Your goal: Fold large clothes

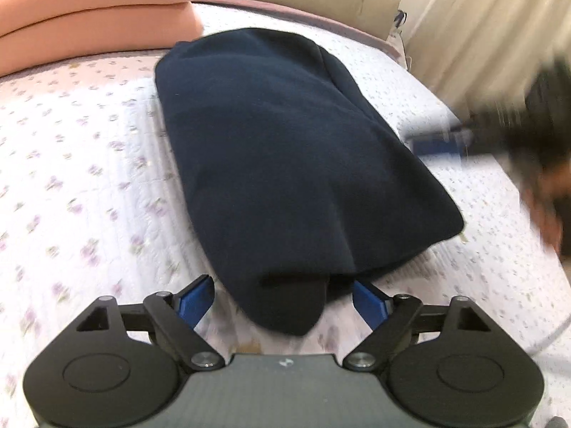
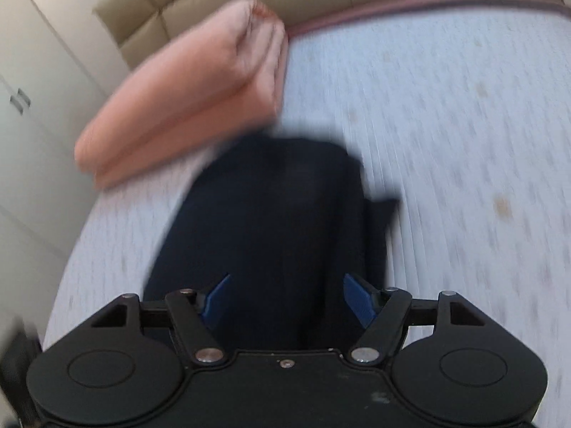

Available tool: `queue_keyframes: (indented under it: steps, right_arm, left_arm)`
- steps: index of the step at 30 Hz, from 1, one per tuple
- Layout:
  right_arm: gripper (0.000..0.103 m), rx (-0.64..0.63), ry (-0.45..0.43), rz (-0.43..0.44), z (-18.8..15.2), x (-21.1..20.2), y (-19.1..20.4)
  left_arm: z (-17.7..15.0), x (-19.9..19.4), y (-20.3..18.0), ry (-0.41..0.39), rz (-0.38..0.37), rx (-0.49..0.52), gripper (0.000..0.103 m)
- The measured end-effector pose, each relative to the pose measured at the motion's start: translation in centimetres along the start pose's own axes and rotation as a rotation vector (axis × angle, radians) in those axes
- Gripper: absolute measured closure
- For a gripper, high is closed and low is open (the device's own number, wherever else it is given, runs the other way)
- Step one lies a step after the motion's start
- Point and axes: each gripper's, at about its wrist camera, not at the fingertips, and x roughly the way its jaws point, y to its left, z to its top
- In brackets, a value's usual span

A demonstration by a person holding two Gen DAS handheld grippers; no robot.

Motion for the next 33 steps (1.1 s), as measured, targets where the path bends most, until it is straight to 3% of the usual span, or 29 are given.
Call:
queue_keyframes:
  steps: [3,5,6,7,9,11,13,15,18,20,24,26,28,29,30,31,33]
  right_arm:
    - [0.019,0.081,0.047,0.047,-4.4,0.9,-1.6]
    - [0.019,0.183,0.036,0.144,-5.9,2.0,-2.6]
    - [0.04,0.228,0.044,0.228,-6.4,2.4,-2.9]
    - [0.085,0.266,0.039,0.296,-6.7,2.5,-3.0]
    - [0.085,0.247,-0.023,0.309,-6.6,1.5,-2.2]
    - [0.087,0.155,-0.118,0.295,-5.9,-0.5,-1.3]
    - [0.089,0.135,-0.192,0.273,-5.1,-2.4,-1.9]
    - [0.089,0.148,-0.166,0.249,-4.8,-2.4,-3.3]
    - [0.09,0.114,-0.063,0.172,-6.4,0.2,-3.9]
    - [0.09,0.078,-0.042,0.116,-7.4,2.6,-3.5]
    - [0.093,0.136,0.005,0.1,-7.6,3.2,-4.1]
    - [0.087,0.084,0.037,0.053,-7.1,2.2,-3.5]
    - [0.055,0.045,0.065,0.052,-6.8,0.6,-2.7]
    - [0.044,0.034,0.068,0.09,-6.5,-0.2,-2.6]
    - [0.015,0.022,0.061,0.128,-6.4,-0.9,-2.7]
    - [0.003,0.008,0.039,0.145,-6.0,-1.7,-2.4]
    - [0.002,-0.017,-0.028,0.125,-4.2,-2.5,-2.1]
  left_arm:
    - [-0.5,-0.5,-0.1,0.021,0.054,0.04,0.018]
    - [-0.6,-0.3,-0.2,0.002,0.12,0.053,0.02]
    - [-0.6,-0.2,-0.1,-0.001,0.137,0.033,0.021]
    - [-0.7,-0.4,0.1,-0.013,0.123,0.005,0.023]
    - [-0.6,-0.4,0.2,-0.046,0.107,-0.022,0.024]
    - [-0.4,-0.1,-0.1,-0.045,0.18,0.003,0.019]
    - [-0.4,0.6,0.6,-0.018,0.197,-0.023,0.015]
    - [-0.7,0.5,1.8,-0.008,0.153,-0.112,0.014]
    - [-0.6,0.3,1.4,0.008,0.186,-0.046,0.013]
    - [-0.8,0.3,1.1,0.025,0.212,-0.021,0.012]
    - [-1.4,-0.9,1.6,0.059,0.214,-0.032,0.013]
    - [-1.9,-2.2,1.7,0.095,0.16,-0.027,0.017]
    - [-2.2,-4.2,2.0,0.087,0.092,-0.024,0.017]
    - [-2.0,-5.1,2.3,0.07,0.07,-0.031,0.015]
    - [-1.5,-6.0,2.8,0.049,0.049,-0.046,0.014]
    - [-0.7,-6.7,3.3,0.023,0.028,-0.065,0.011]
    - [1.2,-7.4,4.3,-0.021,-0.002,-0.101,0.007]
